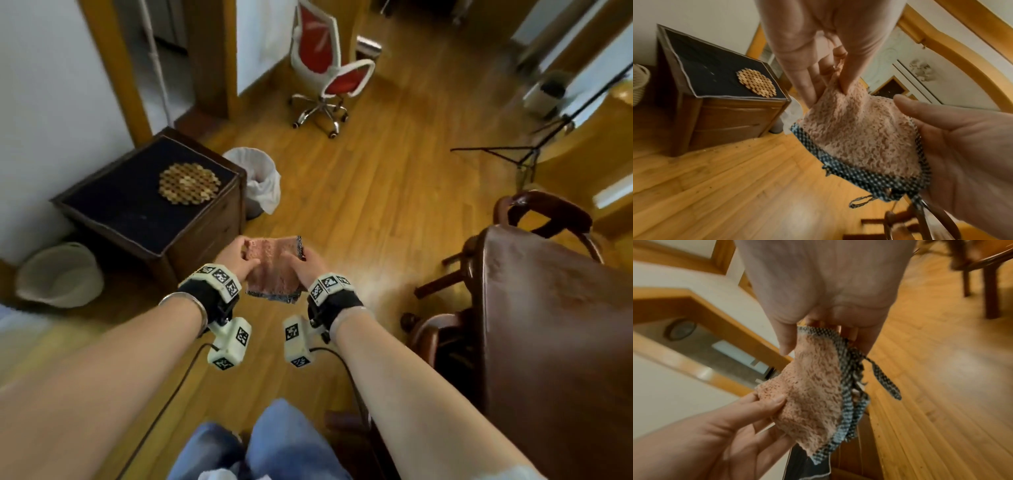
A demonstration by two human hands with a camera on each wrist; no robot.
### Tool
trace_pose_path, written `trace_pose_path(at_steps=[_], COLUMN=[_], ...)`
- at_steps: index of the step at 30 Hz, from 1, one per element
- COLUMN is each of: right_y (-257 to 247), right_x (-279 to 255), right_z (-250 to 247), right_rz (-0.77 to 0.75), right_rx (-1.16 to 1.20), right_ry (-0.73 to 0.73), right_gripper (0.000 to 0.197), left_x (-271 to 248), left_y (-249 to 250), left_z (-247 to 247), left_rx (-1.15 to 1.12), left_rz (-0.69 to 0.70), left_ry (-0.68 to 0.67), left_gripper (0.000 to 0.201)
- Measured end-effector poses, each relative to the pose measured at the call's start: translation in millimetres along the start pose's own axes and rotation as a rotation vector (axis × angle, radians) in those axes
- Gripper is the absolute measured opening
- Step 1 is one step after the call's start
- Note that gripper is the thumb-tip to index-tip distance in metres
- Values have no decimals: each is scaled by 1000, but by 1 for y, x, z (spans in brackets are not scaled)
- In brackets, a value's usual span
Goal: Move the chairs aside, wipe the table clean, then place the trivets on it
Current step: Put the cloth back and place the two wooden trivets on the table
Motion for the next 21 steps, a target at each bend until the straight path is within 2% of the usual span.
trace_pose_path(at_steps=[12, 16, 21], right_y=[-217, -293, -367], right_x=[153, 196, 233], right_z=[115, 152, 207], right_rz=[-219, -287, -358], right_rx=[-368, -517, -639], right_ry=[-168, -233, -317], right_gripper=[43, 51, 39], left_x=[117, 156, 183], left_y=[-116, -148, -197], left_z=[-171, -223, -276], left_rx=[-46, -45, -49], left_rz=[-267, -357, -463], left_ry=[357, 420, 472], left_gripper=[37, 35, 32])
Point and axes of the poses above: each hand's wrist, its own x-axis towards the middle knuckle, its own z-axis out of the palm, y = z × x, the point moved 4 cm from there along x, towards the middle knuckle, and after that the axes turned 14 degrees about z, right-handed, at the moved point
